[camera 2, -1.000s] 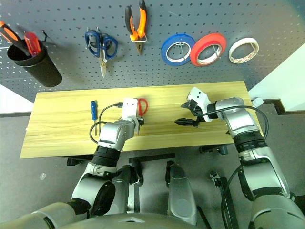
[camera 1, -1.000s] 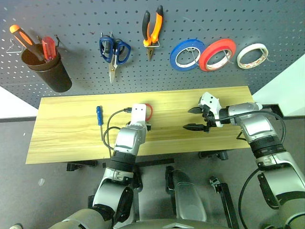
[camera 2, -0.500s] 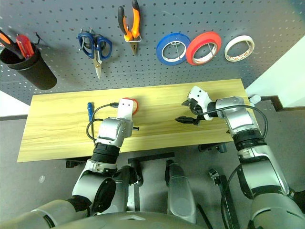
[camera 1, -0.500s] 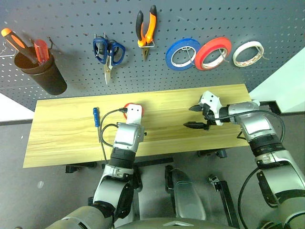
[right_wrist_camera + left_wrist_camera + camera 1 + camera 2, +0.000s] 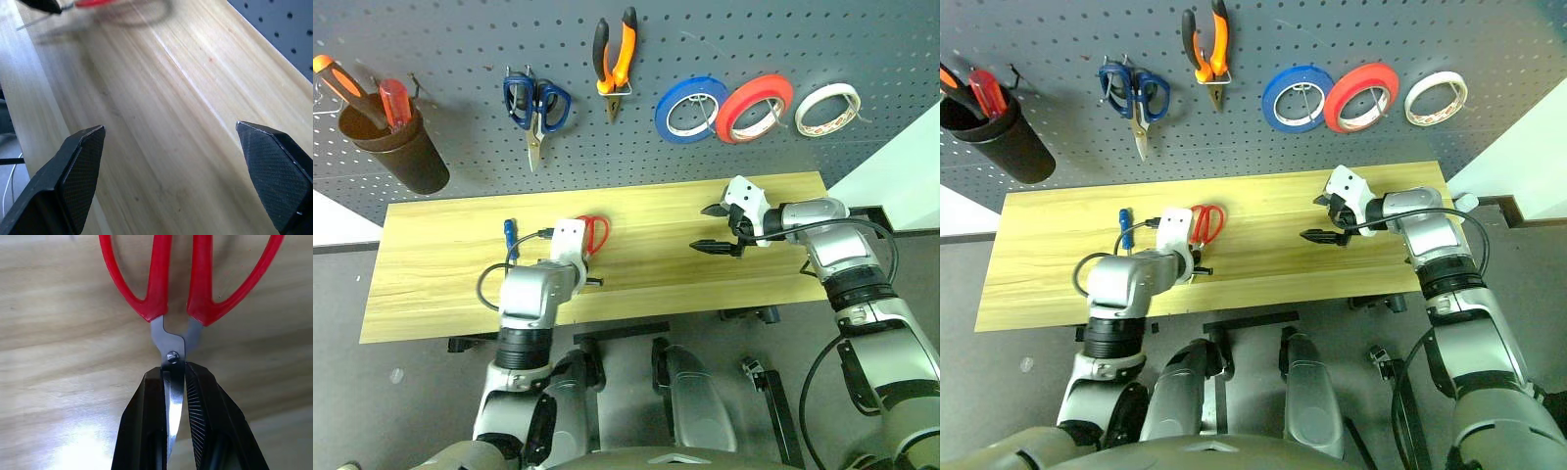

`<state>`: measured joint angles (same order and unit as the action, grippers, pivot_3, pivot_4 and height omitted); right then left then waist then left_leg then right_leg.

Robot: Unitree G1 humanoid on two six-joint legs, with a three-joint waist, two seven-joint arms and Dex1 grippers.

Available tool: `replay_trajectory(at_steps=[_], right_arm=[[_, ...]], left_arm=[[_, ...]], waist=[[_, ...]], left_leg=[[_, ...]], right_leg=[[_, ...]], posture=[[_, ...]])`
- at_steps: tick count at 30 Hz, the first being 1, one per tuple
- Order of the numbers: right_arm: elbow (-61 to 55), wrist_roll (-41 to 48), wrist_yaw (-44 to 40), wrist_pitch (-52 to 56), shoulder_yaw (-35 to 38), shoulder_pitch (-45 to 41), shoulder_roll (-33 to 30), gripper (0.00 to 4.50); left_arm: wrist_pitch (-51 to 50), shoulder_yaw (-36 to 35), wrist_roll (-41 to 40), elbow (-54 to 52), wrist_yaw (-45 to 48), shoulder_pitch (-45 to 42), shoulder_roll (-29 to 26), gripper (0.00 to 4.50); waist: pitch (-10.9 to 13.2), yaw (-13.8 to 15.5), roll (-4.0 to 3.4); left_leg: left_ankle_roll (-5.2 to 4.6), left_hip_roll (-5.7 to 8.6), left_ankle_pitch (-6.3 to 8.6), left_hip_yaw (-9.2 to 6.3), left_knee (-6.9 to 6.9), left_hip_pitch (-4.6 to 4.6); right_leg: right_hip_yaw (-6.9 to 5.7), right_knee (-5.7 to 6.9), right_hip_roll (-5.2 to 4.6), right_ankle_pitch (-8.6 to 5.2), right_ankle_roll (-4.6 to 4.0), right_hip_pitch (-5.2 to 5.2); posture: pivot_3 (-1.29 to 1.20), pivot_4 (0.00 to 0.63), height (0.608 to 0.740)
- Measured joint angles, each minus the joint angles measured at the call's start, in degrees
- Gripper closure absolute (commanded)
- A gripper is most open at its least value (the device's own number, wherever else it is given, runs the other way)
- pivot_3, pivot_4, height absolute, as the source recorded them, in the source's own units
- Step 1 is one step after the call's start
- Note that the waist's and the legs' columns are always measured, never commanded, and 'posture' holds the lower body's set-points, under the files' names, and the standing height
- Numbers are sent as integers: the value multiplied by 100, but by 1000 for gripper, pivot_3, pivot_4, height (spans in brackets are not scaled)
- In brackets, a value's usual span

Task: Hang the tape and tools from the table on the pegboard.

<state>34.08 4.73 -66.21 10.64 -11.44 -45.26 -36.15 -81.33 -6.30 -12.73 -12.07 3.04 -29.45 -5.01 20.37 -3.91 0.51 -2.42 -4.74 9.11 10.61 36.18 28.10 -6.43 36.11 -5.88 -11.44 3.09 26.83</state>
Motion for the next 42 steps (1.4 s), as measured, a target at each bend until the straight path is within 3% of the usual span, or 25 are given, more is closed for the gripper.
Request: replay_trajectory(at_steps=[7, 11, 17, 23, 31, 42], right_arm=[[-130, 113, -298, 42, 90, 17, -30, 0], [-624, 544, -717, 431, 336, 118, -135, 0], [-1518, 1352, -1088, 1369, 834, 491, -373, 0], [-2005, 1741, -1145, 1778, 1059, 695, -512, 0], [-2103, 1905, -1120, 1898, 1193, 599, -551, 0], [-2182, 2366, -1133, 2380, 1383, 315, -551, 0]], left_arm=[[-709, 394, -861, -1419, 1198, 230, -1544, 4237], [-633, 409, -1203, -2190, 1613, 640, -1986, 4237], [743, 301, -1122, -2694, 1950, 1854, -2682, 4237], [2535, 347, -577, -2807, 1921, 2773, -2777, 4237], [3612, 308, -474, -2835, 1660, 2516, -2166, 4237], [5351, 246, -65, -2597, 1714, 2673, -2102, 4237]], waist=[[-13, 0, 4], [-18, 0, 5], [-148, -9, 20], [-271, -2, 16], [-486, 1, 19], [-591, 15, 10]], left_leg=[[37, 6, -23, 2, 0, 24], [38, 7, -24, 2, 2, 30], [39, 6, -23, 1, 2, 30], [6, -4, -1, 1, -26, 54], [6, -5, -2, 3, -6, 84], [5, -2, -5, 4, 10, 82]], right_leg=[[0, -2, 6, 8, 14, 18], [0, -1, 8, 9, 16, 23], [0, -5, 6, 10, 13, 26], [-2, -85, 12, 59, -36, 34], [-1, -104, 31, 84, -9, 48], [0, -93, 40, 86, 2, 42]], posture=[[-78, 239, 730], [-69, 214, 730], [-71, 188, 730], [-77, 165, 730], [-75, 155, 730], [-77, 147, 730]])
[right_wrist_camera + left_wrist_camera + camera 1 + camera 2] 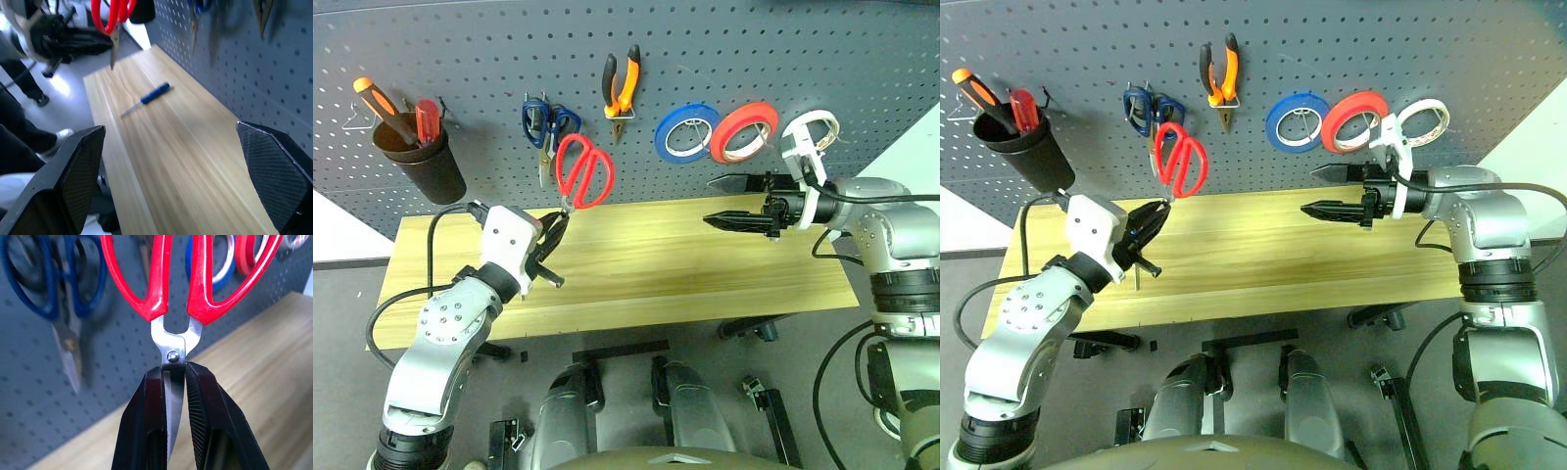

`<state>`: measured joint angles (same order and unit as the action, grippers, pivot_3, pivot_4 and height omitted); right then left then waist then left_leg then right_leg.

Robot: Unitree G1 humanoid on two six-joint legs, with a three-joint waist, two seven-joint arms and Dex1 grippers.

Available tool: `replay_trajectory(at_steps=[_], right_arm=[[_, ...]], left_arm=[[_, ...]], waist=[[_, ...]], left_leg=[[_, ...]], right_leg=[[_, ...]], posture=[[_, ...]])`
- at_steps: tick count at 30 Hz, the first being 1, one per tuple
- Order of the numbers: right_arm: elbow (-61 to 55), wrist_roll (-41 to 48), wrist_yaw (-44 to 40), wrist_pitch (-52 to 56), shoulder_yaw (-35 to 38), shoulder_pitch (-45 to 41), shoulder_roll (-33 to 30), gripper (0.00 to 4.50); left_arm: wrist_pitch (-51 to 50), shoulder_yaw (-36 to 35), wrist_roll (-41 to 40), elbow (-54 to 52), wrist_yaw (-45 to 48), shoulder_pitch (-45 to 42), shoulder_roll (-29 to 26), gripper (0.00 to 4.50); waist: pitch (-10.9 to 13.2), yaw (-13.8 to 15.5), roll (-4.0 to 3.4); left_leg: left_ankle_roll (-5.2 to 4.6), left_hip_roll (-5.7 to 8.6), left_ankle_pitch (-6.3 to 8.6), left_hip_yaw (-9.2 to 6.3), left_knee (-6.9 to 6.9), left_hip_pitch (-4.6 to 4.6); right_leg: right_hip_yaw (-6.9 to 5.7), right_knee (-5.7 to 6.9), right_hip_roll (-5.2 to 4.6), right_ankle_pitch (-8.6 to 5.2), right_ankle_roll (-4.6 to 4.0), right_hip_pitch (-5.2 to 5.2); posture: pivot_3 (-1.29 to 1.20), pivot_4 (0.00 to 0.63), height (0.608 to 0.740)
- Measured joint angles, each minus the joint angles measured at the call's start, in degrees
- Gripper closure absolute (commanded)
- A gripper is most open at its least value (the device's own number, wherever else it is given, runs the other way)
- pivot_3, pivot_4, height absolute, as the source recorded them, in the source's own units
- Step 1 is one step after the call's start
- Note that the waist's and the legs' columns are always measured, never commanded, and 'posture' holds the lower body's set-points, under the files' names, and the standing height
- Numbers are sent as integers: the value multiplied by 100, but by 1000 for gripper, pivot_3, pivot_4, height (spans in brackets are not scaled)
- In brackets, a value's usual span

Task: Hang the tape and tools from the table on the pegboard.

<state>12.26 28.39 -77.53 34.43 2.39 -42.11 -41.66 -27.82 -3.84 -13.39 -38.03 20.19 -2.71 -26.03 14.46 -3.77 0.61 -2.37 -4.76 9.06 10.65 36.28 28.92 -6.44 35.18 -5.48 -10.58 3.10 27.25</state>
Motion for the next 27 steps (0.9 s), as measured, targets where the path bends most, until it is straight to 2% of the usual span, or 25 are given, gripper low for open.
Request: replay_trajectory(at_steps=[8, 19, 27], right_arm=[[-196, 226, 62, 115, 84, -72, 1, 0], [-198, 227, 128, 54, 82, -110, 3, 0], [-196, 308, 133, 66, 122, -156, 1, 0]], left_arm=[[1129, -110, 694, 413, -376, 130, 186, 4237], [485, 159, 1240, 1113, -1039, -748, 773, 4237], [474, 502, 1690, 1759, -1229, -1110, 879, 4237]], waist=[[-94, 5, -7], [-134, 144, -14], [-168, 138, -16]], left_leg=[[-3, -1, 2, -1, 8, -6], [-35, -5, 22, -2, 89, -6], [-41, -3, 25, -3, 98, -6]], right_leg=[[0, 8, 0, 0, 1, -7], [1, 78, -4, -14, 21, -15], [1, 91, -5, -16, 24, -14]], posture=[[-86, 140, 730], [-101, 137, 730], [-109, 133, 730]])
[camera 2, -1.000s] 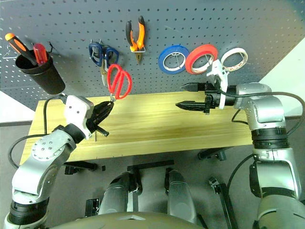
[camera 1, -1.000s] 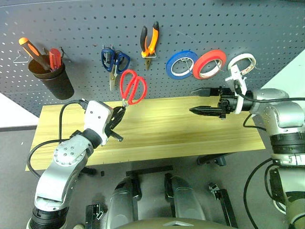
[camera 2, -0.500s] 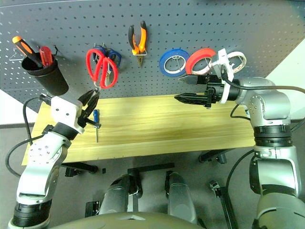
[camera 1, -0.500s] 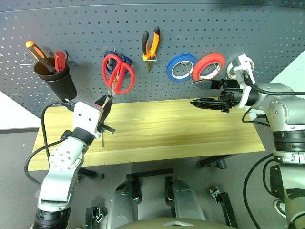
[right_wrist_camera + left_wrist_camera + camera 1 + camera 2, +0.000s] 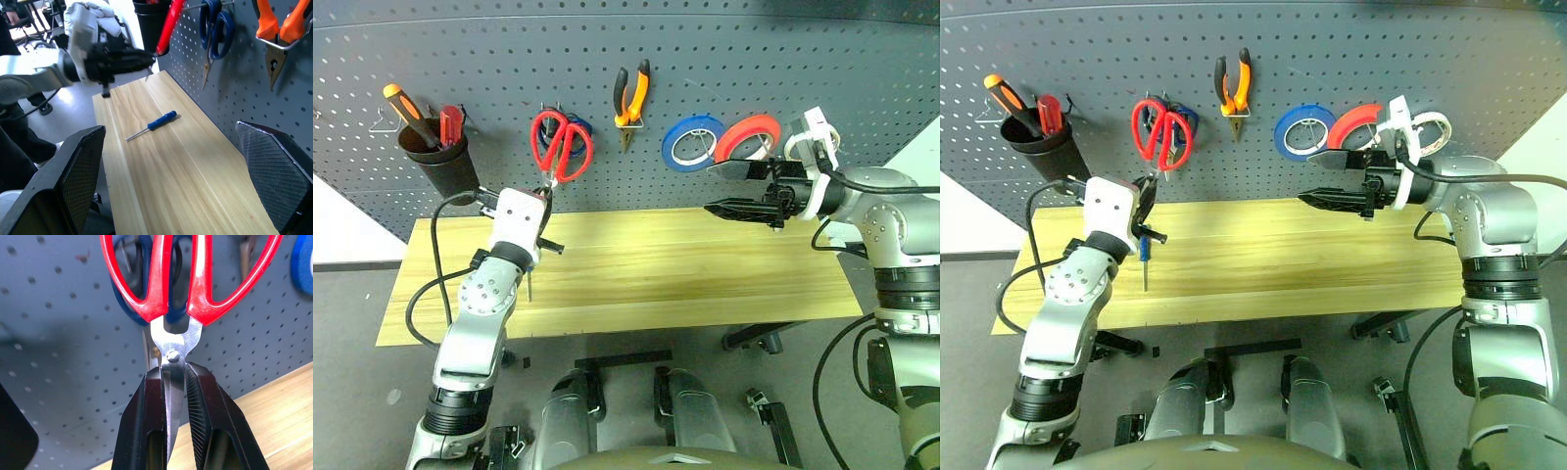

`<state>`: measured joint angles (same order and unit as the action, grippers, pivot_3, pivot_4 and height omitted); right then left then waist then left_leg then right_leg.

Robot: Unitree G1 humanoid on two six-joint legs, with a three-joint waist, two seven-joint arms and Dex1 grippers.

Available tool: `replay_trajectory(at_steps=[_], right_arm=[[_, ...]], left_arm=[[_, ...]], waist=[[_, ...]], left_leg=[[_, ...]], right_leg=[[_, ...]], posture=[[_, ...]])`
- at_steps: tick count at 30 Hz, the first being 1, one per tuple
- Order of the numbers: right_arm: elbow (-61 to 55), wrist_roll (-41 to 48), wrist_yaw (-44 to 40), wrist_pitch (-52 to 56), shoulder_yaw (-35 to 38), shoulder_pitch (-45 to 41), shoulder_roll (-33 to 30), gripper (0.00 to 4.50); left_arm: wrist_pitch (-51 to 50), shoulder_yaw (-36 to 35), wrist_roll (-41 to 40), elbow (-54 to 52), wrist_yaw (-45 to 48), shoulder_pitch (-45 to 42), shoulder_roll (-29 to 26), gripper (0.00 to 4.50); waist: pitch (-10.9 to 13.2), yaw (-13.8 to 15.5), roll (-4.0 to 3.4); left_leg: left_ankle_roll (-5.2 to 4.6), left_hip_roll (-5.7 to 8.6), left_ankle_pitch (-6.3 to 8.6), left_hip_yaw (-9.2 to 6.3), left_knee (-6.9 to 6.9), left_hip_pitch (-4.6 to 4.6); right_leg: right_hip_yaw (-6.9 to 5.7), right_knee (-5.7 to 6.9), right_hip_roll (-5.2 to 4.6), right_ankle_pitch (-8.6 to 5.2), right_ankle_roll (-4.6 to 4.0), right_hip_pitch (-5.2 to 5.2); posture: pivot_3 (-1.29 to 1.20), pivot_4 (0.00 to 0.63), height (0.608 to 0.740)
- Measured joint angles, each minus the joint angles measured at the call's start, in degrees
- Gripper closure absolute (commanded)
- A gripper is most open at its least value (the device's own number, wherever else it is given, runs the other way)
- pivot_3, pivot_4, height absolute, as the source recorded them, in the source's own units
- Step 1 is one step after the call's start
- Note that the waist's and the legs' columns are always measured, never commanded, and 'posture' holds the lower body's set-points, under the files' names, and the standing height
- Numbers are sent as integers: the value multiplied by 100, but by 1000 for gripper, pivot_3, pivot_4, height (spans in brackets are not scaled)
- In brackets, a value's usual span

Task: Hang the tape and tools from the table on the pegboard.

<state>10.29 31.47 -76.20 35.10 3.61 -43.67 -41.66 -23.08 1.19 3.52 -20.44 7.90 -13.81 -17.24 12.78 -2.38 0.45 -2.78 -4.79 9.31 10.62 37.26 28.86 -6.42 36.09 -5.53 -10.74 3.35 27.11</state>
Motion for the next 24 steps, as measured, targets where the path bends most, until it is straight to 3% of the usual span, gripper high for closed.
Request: replay_trajectory(at_steps=[9, 15, 24], right_arm=[[-20, 258, 83, 121, 179, -132, 11, 0], [-70, 263, 168, 115, 179, -132, 11, 0], [-78, 282, 193, 100, 179, -141, 11, 0]], left_arm=[[281, 71, 357, 1173, -491, -824, 455, 4237], [432, 39, 434, 1647, -654, -927, 594, 4237], [468, 38, 529, 1719, -753, -932, 674, 1177]], waist=[[-39, 2, 1], [-52, -8, 1], [-84, -12, -3]], left_leg=[[-9, 2, -9, 0, 8, 0], [-5, 2, -13, -1, 10, -1], [-3, 3, -15, 0, 14, -1]], right_leg=[[0, 4, 0, 0, 2, -5], [-1, 7, 0, -1, 4, -5], [-1, 8, 0, -2, 5, -7]], posture=[[-131, 122, 730], [-134, 120, 730], [-129, 109, 730]])
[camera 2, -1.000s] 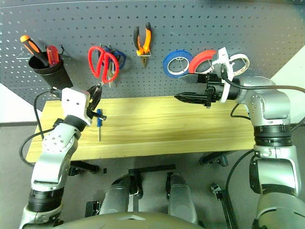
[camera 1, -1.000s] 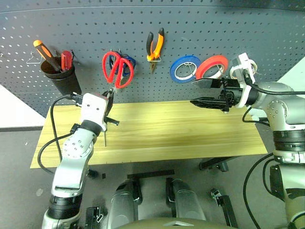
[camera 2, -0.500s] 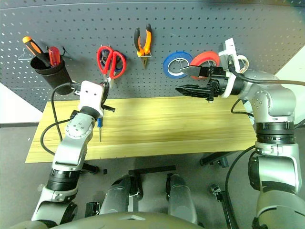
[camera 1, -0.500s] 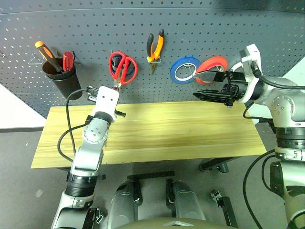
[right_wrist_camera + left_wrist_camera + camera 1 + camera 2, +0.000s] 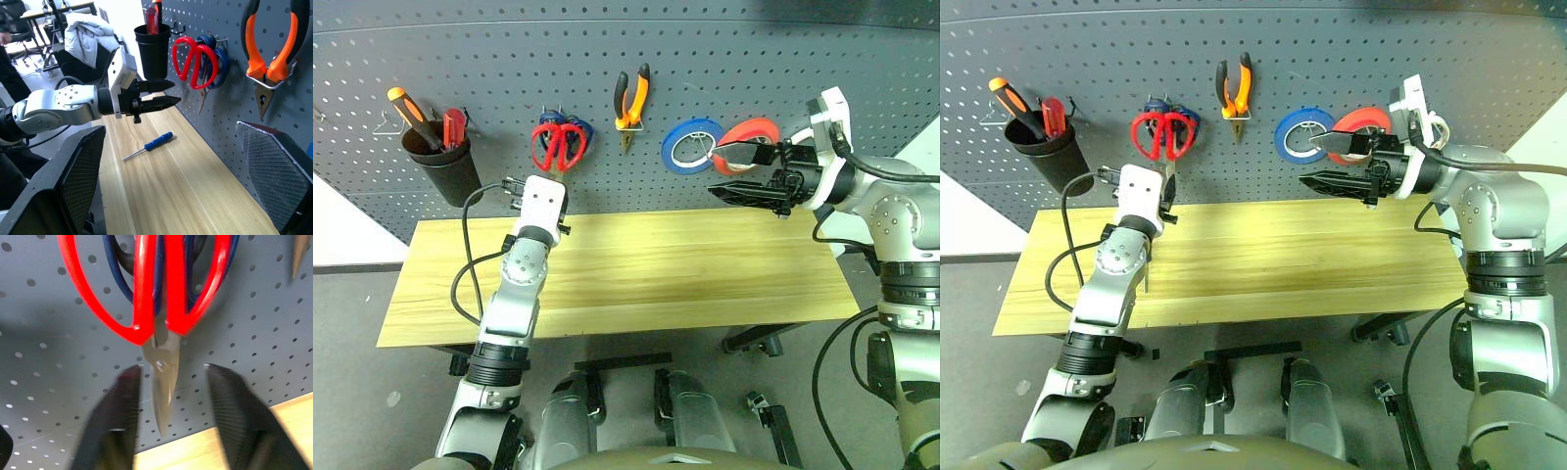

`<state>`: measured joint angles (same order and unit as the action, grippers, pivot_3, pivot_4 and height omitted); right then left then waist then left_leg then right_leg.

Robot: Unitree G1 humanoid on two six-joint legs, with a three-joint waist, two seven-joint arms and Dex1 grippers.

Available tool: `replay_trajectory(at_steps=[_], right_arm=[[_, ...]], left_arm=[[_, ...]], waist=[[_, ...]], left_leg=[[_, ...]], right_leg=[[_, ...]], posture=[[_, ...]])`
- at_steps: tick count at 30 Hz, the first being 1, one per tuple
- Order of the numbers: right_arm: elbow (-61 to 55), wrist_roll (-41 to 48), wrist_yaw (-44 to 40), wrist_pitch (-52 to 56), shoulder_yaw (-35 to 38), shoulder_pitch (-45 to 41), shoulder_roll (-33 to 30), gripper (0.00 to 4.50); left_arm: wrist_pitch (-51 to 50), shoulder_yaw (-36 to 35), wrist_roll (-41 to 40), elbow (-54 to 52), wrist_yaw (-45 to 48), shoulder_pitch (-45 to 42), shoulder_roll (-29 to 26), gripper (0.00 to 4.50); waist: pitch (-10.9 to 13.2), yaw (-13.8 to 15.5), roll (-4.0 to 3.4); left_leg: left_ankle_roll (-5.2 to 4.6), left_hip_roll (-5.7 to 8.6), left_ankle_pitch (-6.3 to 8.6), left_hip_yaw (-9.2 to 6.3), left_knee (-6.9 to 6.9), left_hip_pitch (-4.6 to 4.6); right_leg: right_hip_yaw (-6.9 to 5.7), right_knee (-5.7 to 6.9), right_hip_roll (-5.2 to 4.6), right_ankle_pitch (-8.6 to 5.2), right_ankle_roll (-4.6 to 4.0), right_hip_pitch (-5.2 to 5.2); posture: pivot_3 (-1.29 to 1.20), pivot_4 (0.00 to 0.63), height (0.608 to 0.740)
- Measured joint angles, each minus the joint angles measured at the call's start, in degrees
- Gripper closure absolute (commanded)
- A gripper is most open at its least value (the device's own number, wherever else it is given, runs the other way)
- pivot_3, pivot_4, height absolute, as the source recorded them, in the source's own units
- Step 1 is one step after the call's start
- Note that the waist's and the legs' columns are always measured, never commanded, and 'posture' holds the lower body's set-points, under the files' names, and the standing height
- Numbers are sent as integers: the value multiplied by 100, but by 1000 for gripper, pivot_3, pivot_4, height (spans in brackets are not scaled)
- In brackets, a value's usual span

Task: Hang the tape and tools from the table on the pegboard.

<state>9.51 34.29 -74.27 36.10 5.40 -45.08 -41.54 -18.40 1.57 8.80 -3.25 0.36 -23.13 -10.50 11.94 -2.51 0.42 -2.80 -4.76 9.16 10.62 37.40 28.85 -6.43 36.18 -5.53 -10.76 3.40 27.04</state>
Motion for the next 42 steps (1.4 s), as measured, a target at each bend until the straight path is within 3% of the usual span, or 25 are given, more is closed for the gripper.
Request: replay_trajectory(at_steps=[4, 19, 28, 33, 42], right_arm=[[0, 77, -10, 20, 4, -124, -1, 0], [94, 195, -12, -13, 9, -276, 39, 0], [-502, 369, 78, 324, -48, 186, 139, 0], [-998, 418, 333, 595, -356, 719, 299, 0], [-925, -98, 529, 221, -1008, 861, 656, 0]], left_arm=[[60, -23, 43, -6, -85, 0, 0, 30], [148, -30, 5, -450, 29, 189, 12, 30], [317, -265, -341, -1343, 682, 1138, -435, 30], [-616, -755, -766, -1916, 1010, 1889, -649, 30], [-2552, -1246, -1223, -1724, 1155, 1762, -882, 30]], waist=[[-49, 2, -5], [-177, 7, -13], [-202, 1, -16], [-212, 33, -17], [-216, 197, -13]], left_leg=[[1, 0, -1, 0, 1, 0], [-1, 2, 2, 1, 2, -3], [1, 0, 18, 1, -4, -15], [-23, -3, 36, -2, -12, -45], [-26, -7, 40, -2, -9, -50]], right_leg=[[-1, 0, 0, -1, 2, -3], [-1, -2, -1, -5, 8, -7], [0, -3, -3, -8, 9, -14], [0, -5, -6, -12, 11, -39], [1, -8, -12, -25, -12, -37]], posture=[[-125, 100, 730], [-109, 93, 730], [-79, 105, 730], [-39, 116, 730], [15, 181, 730]])
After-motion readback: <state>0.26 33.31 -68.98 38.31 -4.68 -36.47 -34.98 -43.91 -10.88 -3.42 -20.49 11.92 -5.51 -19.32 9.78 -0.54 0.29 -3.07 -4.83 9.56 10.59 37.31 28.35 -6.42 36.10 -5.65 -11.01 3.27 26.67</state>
